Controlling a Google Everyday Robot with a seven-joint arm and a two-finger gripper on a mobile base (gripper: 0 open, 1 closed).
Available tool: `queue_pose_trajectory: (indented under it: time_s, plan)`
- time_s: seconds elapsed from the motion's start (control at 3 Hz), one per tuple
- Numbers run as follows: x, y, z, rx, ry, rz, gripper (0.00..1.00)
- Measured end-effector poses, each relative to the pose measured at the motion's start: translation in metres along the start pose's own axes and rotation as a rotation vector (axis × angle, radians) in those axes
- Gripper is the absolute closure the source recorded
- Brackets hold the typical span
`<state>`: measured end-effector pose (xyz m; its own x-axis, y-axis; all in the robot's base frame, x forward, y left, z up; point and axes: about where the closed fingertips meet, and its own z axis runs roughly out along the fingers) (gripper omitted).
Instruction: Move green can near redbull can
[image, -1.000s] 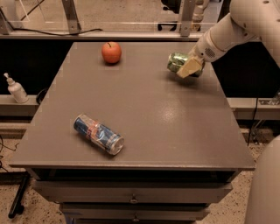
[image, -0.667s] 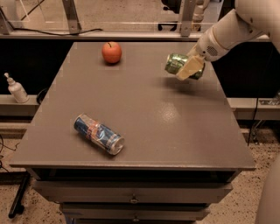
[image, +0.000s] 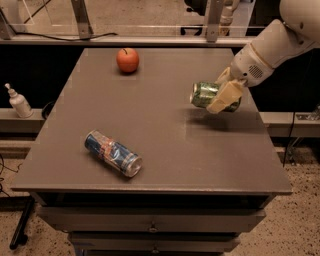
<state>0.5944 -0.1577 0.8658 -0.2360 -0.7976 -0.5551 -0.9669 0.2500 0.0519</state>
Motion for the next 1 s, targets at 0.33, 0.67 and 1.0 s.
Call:
queue_pose_trajectory:
  time_s: [0.33,0.67,1.0]
  plan:
    - [0.000,0.000,0.000,0.000,0.000,0.000,1.00]
    - [-0.018,0.010,0.013,-0.044,0.016,-0.114,1.00]
    - [-0.037,0.034,0.023,-0.055,0.056,-0.272,1.00]
